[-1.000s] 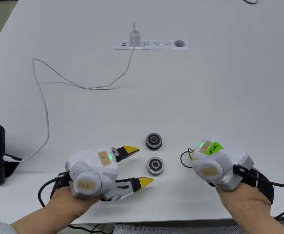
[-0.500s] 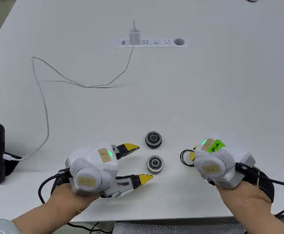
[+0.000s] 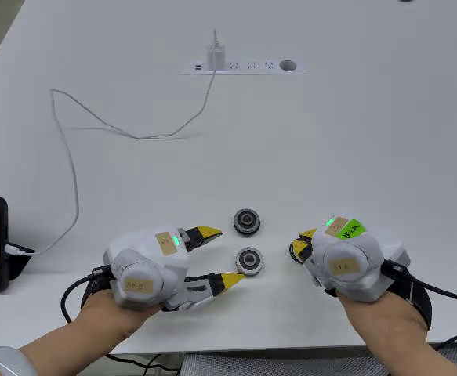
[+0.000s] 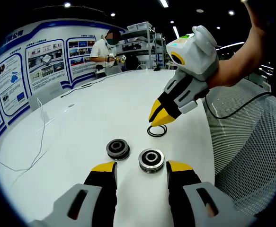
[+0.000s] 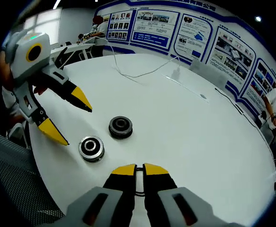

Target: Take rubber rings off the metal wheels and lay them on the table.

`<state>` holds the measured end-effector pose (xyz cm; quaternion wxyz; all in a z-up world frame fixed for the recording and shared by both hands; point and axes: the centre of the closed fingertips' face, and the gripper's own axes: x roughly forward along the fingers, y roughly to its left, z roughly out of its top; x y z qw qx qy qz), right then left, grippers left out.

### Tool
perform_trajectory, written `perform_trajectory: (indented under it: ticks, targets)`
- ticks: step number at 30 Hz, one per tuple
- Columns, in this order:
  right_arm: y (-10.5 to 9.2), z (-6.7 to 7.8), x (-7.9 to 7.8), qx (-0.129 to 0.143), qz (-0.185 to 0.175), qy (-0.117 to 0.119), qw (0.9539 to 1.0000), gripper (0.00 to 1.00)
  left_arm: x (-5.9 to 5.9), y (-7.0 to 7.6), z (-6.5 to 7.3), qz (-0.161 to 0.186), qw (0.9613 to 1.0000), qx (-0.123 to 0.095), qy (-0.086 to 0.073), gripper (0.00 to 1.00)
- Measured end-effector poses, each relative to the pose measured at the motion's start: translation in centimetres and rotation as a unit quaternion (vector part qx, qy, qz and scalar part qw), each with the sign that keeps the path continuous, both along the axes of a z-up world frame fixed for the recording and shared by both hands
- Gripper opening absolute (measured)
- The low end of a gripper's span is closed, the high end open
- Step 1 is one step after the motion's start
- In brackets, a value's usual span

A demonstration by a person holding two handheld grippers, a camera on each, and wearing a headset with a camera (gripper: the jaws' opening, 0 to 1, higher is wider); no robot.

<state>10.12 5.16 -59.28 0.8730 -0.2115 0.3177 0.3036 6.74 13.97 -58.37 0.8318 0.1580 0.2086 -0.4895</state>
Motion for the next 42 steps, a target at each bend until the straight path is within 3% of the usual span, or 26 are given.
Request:
perform_trajectory:
  ticks: [5, 8, 12, 26, 42]
  targets:
    - [1.1, 0.7, 0.0, 0.066, -0.028, 0.019, 0.9973, 0.06, 0.8, 0.1, 0.5, 0.007, 0.9999, 0.0, -0.009, 0.36]
    - [1.7, 0.7, 0.2, 0.107, -0.05, 0.039, 0.9922, 0.07, 1.6, -0.2, 1.0, 0.016, 0.9998, -0.007, -0.012, 0.33]
    - [1.9, 0.9, 0.6, 0.137, -0.07, 0.053, 0.9867, 0.07, 2.4, -0.3, 1.4, 0.023, 0.9996, -0.005, -0.019, 0.29]
    - [3.0, 0.7, 1.1, 0.169, -0.086, 0.072, 0.9792, 0.07, 4.9, -0.6, 1.1, 0.045, 0.9988, 0.006, -0.017, 0.2]
    - [3.4, 0.4, 1.5, 0.189, -0.099, 0.083, 0.9735, 0.07, 5.9, -1.3, -0.2, 0.053, 0.9983, 0.026, 0.003, 0.16]
